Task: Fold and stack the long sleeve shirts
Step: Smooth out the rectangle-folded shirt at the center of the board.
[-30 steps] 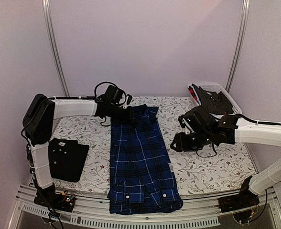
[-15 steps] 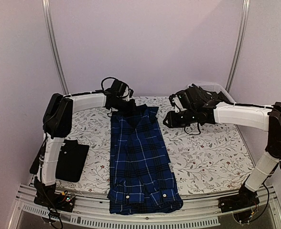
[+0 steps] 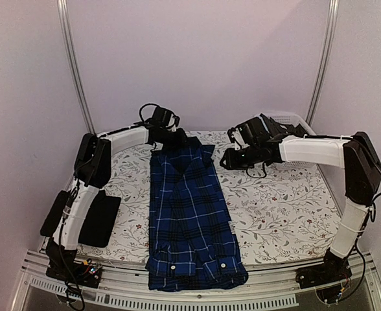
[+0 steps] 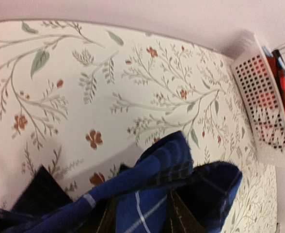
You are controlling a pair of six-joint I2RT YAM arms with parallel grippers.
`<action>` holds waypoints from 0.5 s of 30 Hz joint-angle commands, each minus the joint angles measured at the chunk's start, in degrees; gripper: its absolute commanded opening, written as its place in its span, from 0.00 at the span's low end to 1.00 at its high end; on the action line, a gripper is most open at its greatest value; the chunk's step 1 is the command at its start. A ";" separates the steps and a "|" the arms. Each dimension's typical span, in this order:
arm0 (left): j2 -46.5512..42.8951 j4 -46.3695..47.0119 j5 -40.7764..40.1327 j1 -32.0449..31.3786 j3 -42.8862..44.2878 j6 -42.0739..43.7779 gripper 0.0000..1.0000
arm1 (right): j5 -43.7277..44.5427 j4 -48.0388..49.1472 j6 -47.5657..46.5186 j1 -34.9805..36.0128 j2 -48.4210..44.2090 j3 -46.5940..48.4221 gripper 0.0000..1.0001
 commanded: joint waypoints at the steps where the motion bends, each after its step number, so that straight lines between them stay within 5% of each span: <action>1: 10.28 2.94 3.94 4.82 13.30 -5.00 0.36 | -2.17 2.35 -1.29 -1.25 4.28 5.10 0.34; 8: 13.05 9.08 10.91 7.27 15.13 -9.42 0.40 | -5.20 2.08 -3.40 -1.86 12.38 14.17 0.35; 15: 1.91 10.41 8.91 6.66 7.25 -4.17 0.49 | -6.87 1.73 -3.78 -3.92 21.52 23.74 0.30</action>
